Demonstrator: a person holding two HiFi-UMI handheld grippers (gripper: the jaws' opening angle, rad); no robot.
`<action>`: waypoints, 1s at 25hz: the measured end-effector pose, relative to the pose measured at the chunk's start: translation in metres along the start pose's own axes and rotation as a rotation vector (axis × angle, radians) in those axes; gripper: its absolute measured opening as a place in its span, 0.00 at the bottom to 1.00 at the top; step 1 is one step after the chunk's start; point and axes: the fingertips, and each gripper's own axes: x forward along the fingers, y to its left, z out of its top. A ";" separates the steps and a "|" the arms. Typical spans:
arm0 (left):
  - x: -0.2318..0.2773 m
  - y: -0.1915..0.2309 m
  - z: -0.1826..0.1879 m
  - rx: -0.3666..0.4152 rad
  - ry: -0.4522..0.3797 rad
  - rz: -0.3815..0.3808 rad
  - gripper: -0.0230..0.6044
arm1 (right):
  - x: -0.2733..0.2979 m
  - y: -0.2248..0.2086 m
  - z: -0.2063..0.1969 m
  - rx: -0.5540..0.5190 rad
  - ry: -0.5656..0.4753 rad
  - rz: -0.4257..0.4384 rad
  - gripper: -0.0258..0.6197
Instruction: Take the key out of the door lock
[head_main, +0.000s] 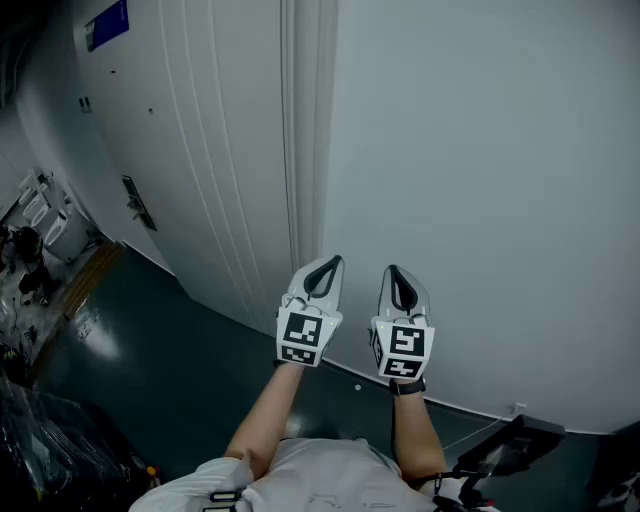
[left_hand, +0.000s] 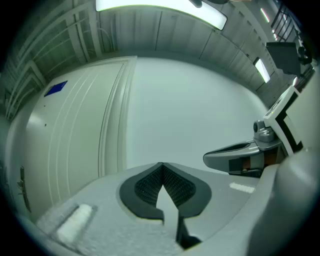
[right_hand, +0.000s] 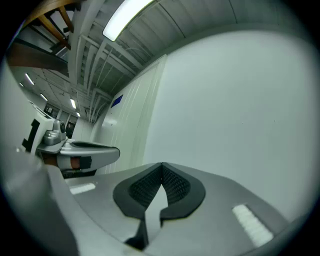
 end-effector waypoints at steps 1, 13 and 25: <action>-0.001 -0.001 0.000 -0.007 0.000 0.010 0.03 | -0.002 -0.001 -0.003 0.004 0.005 0.000 0.03; -0.030 -0.015 -0.026 -0.095 0.029 0.154 0.04 | -0.010 0.000 -0.036 0.043 0.047 0.149 0.03; -0.182 0.131 -0.030 -0.040 0.122 0.576 0.04 | 0.020 0.217 -0.009 -0.012 0.014 0.572 0.03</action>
